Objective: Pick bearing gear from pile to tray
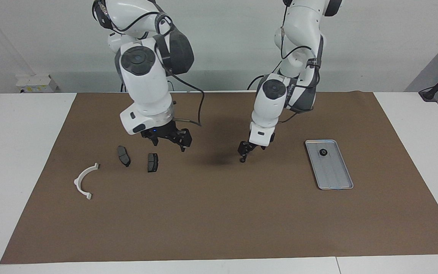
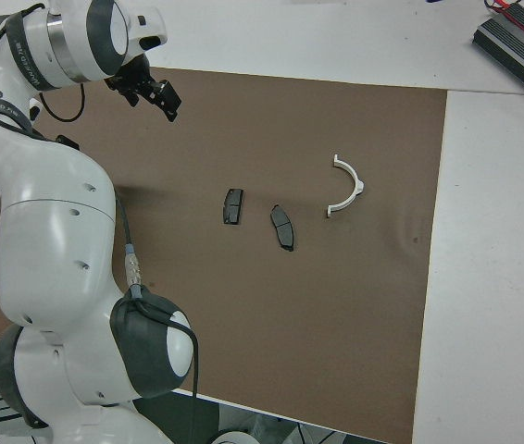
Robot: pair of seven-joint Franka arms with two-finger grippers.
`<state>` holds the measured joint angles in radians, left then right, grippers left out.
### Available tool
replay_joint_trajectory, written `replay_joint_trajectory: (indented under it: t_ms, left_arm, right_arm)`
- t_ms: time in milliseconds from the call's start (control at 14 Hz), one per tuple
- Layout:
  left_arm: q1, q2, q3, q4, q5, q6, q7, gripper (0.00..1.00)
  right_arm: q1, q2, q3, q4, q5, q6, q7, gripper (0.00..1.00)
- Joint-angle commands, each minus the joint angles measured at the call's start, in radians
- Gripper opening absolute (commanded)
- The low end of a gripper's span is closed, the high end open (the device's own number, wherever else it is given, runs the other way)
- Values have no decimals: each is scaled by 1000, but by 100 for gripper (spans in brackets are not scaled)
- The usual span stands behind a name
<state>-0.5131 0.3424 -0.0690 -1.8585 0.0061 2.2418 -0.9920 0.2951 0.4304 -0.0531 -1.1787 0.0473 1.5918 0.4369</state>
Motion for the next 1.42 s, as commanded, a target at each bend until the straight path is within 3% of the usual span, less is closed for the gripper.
replay_joint_trajectory:
  t_ms: [0, 142, 499, 855, 1211, 1354]
  left_arm:
    - [-21, 49, 18, -14, 26, 63, -33, 86]
    - [-21, 50, 18, -22, 26, 81, -33, 76]
    - [-13, 52, 18, -24, 26, 90, -31, 59]
    - [-21, 53, 18, -27, 26, 93, -37, 57]
    - [-27, 52, 18, -45, 26, 111, -42, 52]
    - [-28, 52, 18, -47, 26, 111, -51, 51]
  right_arm:
    - [-97, -62, 12, -51, -23, -4, -243, 100]
    - [-155, -73, 12, -53, -32, -9, -370, 100]
    - [-224, -99, 12, -55, -50, -38, -458, 100]
    - [-254, -159, 10, -65, -53, -85, -547, 100]
    - [-255, -445, 10, -345, -50, -69, -547, 100]
    - [-257, -511, 12, -415, -49, -72, -547, 100]
